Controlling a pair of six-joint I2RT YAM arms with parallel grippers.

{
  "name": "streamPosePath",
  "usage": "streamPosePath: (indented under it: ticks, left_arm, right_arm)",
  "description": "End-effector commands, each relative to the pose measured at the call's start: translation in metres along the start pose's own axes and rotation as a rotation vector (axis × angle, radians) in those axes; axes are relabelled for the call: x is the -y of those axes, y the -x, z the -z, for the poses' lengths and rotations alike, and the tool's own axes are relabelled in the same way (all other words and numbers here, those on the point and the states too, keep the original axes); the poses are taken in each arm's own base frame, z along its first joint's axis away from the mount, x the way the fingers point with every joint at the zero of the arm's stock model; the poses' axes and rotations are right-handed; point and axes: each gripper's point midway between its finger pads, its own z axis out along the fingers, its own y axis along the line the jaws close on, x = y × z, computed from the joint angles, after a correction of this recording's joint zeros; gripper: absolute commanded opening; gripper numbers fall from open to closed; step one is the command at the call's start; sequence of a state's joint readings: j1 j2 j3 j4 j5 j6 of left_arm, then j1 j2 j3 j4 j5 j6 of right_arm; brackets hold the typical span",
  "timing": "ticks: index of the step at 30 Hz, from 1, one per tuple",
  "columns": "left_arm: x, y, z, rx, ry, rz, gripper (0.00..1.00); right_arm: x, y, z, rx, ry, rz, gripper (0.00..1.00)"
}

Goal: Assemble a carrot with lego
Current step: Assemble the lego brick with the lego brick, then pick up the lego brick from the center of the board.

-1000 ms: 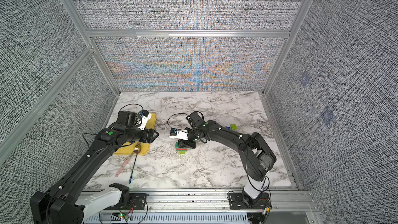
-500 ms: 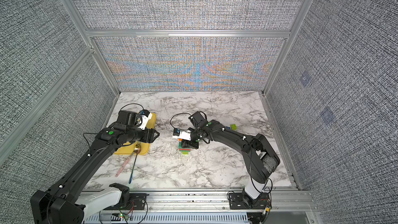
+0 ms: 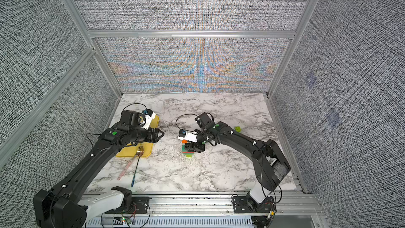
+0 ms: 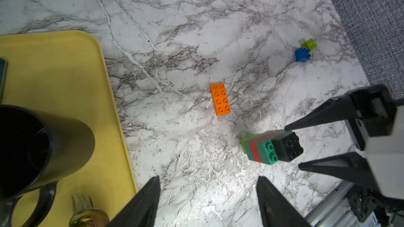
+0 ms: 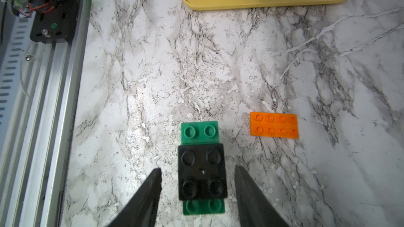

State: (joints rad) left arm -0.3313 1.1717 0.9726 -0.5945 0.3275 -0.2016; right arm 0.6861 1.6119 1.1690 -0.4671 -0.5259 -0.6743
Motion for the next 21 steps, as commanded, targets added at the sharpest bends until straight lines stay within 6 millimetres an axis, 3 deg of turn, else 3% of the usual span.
streamPosePath:
  ticks: [1,5,12,16,21]
  left_arm:
    - [-0.003,0.018,-0.019,0.075,0.012,0.106,0.71]
    - [-0.007,0.016,-0.066,0.016,0.062,0.106,0.71]
    - [0.009,0.017,-0.138,-0.100,0.065,0.045,0.74]
    - [0.016,0.015,-0.164,-0.170,0.102,-0.015,0.75]
    - [0.021,-0.002,-0.190,-0.271,0.140,-0.086,0.77]
  right_arm:
    - [-0.003,0.031,0.023,0.159,0.019,-0.017,0.65]
    - [0.009,0.047,0.058,0.276,-0.063,-0.066,0.70]
    - [0.042,0.043,0.105,0.389,-0.215,-0.230,0.70]
    - [0.049,0.037,0.109,0.400,-0.251,-0.280,0.70]
    - [0.051,0.030,0.104,0.378,-0.257,-0.305,0.70]
